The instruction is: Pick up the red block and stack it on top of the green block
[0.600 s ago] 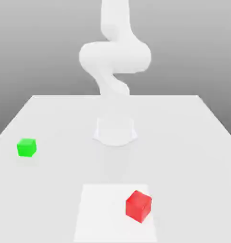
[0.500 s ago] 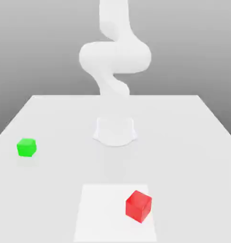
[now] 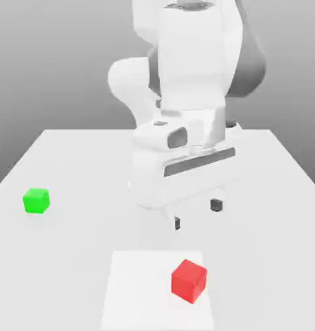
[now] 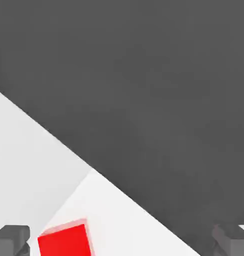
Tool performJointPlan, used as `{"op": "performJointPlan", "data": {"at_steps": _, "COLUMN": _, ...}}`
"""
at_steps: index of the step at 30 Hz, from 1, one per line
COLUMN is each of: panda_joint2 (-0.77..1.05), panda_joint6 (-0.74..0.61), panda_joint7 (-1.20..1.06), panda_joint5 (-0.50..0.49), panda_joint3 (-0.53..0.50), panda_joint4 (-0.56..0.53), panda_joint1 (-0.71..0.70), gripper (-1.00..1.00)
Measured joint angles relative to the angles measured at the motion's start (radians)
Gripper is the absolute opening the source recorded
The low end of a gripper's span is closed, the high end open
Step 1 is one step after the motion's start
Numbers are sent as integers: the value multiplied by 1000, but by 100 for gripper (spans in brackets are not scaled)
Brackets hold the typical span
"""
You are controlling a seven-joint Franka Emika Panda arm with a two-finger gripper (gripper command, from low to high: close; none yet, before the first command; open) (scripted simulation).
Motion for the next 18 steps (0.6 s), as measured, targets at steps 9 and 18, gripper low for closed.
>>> {"op": "performJointPlan", "data": {"at_steps": 9, "panda_joint2": 325, "panda_joint6": 233, "panda_joint7": -142, "panda_joint5": 28, "panda_joint3": 44, "panda_joint4": -27, "panda_joint1": -19, "gripper": 0}}
{"op": "performJointPlan", "data": {"at_steps": 18, "panda_joint2": 315, "panda_joint6": 223, "panda_joint7": -141, "panda_joint5": 25, "panda_joint3": 42, "panda_joint4": -28, "panda_joint1": -17, "gripper": -100}}
